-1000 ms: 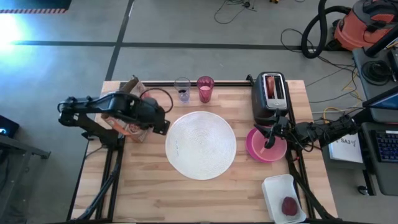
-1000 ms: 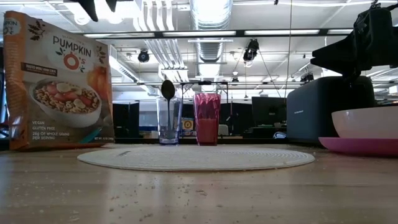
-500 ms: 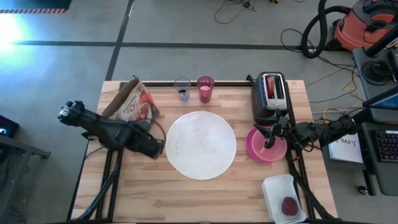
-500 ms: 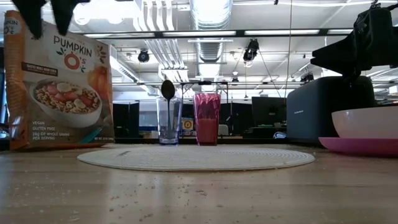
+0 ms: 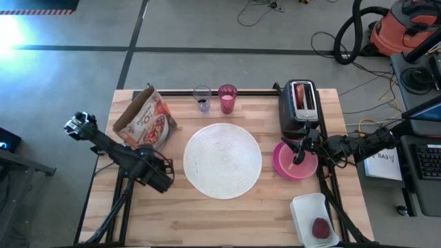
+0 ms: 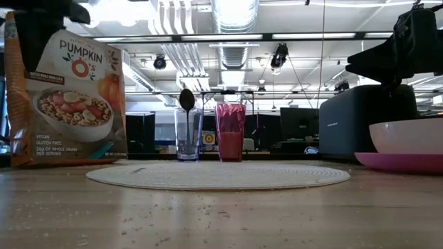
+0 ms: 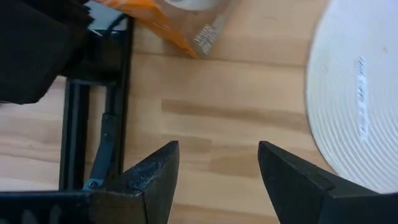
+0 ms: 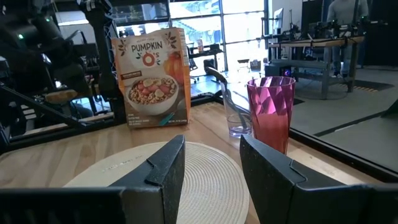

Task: Arrange a breakfast setting
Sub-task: Move the cereal box to the top left of the table

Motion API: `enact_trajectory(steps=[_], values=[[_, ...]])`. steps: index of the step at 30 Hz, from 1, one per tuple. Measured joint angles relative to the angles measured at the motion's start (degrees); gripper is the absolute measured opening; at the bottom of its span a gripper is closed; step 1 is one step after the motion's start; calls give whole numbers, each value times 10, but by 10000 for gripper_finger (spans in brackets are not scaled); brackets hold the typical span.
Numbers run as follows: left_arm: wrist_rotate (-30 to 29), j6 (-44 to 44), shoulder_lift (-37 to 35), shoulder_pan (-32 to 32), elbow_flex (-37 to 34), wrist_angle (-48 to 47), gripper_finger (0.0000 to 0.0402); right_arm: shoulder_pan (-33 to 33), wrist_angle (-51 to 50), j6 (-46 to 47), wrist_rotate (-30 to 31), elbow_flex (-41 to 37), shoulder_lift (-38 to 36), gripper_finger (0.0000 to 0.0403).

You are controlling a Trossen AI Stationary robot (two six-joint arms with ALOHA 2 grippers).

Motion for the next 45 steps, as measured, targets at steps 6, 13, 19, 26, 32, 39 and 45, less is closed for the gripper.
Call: enact_trajectory(steps=[6, 13, 19, 26, 32, 39, 45], values=[[0, -45, 0, 1, -55, 0, 203, 0, 0, 0, 0, 0, 0, 144], [-2, -67, 22, 2, -94, 0, 203, 0, 0, 0, 0, 0, 0, 144], [-55, -70, 64, 8, -122, 0, 203, 0, 0, 0, 0, 0, 0, 144], [-75, -71, 125, 32, -129, 0, 203, 0, 0, -1, 0, 0, 0, 144], [-103, -71, 175, 55, -129, 6, 203, 0, 0, 0, 0, 0, 0, 144], [-142, -70, 213, 79, -129, 35, 203, 0, 0, -1, 0, 0, 0, 144], [-181, -65, 217, 94, -130, 60, 203, 0, 0, 0, 0, 0, 0, 144]])
